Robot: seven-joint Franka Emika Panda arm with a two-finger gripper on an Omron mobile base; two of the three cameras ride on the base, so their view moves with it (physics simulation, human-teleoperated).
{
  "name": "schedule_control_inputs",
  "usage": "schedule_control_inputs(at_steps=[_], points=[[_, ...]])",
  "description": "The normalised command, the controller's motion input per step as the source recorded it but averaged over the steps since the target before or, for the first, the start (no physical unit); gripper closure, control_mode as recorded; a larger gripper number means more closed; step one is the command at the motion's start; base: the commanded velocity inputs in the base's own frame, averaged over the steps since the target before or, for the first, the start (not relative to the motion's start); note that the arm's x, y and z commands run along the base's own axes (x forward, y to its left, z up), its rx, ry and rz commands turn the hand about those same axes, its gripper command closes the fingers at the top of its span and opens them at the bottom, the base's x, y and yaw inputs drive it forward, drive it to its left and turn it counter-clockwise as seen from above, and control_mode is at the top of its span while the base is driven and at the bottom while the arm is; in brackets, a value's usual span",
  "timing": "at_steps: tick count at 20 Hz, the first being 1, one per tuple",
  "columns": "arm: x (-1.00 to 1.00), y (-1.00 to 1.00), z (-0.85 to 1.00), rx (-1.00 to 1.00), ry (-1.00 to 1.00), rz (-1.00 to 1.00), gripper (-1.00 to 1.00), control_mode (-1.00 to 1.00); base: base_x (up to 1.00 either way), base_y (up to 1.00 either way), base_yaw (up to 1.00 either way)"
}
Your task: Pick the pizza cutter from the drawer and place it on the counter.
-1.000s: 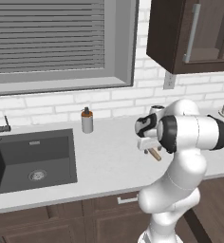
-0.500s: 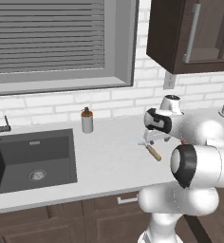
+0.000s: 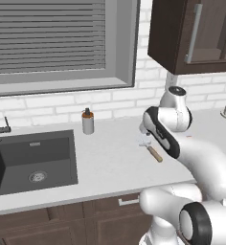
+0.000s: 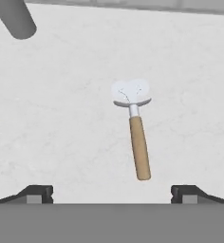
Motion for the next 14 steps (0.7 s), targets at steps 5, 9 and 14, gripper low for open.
schedule_control_inputs(at_steps=[5, 9, 14], points=[[-0.20, 0.17, 0.99, 0.00, -0.05, -0.08, -1.00, -1.00, 0.00, 0.00, 0.00], [-0.24, -0.19, 0.99, 0.00, 0.00, -0.08, -1.00, -1.00, 0.00, 0.00, 0.00], [-0.40, -0.07, 0.80, 0.00, 0.00, -0.08, -1.00, -1.00, 0.00, 0.00, 0.00]])
